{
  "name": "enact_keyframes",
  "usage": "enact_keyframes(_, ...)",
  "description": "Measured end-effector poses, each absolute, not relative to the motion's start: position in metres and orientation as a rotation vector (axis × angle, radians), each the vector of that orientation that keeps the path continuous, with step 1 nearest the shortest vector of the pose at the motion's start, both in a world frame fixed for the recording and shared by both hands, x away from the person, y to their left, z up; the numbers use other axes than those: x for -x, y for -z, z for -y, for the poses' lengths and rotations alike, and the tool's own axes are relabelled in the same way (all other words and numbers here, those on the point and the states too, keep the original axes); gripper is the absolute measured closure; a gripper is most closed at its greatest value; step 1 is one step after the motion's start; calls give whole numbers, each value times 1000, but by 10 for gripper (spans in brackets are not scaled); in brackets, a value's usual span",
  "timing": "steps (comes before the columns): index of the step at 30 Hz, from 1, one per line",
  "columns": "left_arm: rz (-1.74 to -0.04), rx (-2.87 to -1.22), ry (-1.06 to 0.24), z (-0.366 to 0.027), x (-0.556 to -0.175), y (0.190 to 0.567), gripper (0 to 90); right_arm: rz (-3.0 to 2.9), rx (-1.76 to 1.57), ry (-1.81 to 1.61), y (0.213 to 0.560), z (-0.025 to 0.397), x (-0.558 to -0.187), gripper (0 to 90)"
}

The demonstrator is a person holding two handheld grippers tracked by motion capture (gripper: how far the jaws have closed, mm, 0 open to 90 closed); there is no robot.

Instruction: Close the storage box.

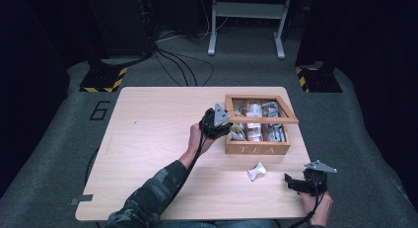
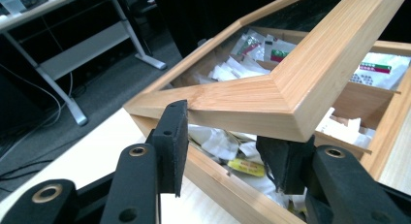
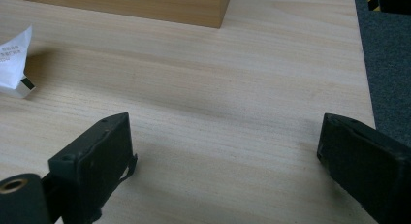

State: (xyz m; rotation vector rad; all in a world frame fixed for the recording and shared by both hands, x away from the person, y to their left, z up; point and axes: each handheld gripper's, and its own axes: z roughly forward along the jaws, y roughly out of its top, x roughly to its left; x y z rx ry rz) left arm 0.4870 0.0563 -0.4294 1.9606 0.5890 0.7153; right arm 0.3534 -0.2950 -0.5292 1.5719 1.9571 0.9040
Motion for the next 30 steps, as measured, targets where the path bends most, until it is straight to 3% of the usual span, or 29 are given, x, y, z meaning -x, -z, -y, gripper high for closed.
enact_keyframes(7,-643,-1956,-594,-61,-488,444,488,-1958,-1572,-901,529,294,-353,57)
enact_keyframes(30,-714,-2016,-426,-64,-488,471,447,-1954,-1565,-910,529,295,-352,69)
